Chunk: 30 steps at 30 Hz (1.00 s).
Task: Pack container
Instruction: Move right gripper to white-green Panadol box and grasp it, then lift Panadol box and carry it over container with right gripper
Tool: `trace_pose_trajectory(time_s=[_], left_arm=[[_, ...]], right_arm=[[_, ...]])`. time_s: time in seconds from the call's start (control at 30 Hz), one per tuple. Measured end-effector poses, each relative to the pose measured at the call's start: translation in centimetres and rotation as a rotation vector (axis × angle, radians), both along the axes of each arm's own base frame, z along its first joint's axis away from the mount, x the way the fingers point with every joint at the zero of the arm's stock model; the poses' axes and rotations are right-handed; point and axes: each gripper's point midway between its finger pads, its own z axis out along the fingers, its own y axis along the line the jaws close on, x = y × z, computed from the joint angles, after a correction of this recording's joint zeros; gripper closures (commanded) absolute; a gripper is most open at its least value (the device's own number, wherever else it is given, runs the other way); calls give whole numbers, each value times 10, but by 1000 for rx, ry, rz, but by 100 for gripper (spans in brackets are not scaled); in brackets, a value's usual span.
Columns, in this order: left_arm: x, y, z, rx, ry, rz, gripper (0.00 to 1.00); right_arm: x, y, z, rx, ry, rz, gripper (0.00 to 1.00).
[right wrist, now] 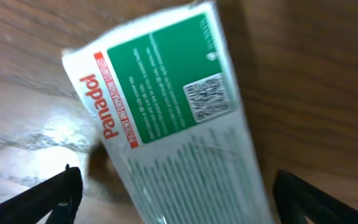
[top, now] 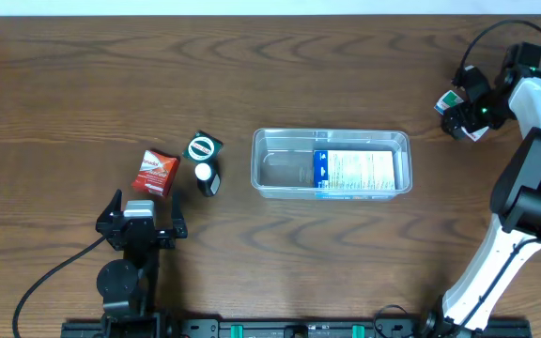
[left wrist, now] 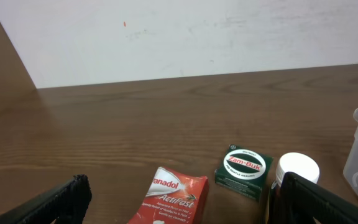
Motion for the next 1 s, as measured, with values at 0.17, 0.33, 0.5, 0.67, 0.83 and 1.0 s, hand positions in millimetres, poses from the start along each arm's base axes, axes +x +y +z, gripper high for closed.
trace_pose_trajectory(time_s=[0.17, 0.33, 0.5, 0.67, 0.83, 1.0], left_arm=[[0, 0, 0, 0, 0, 0, 2], [0, 0, 0, 0, 0, 0, 2], [0, 0, 0, 0, 0, 0, 2], [0, 0, 0, 0, 0, 0, 2], [0, 0, 0, 0, 0, 0, 2], [0, 0, 0, 0, 0, 0, 2]], right_arm=[[1, 2, 0, 15, -3, -14, 30], [1, 1, -1, 29, 3, -78, 40], [0, 1, 0, 56, 17, -181, 44], [-3, 2, 0, 81, 36, -274, 50], [-5, 3, 0, 100, 55, -339, 52], [-14, 6, 3, 115, 103, -379, 55]])
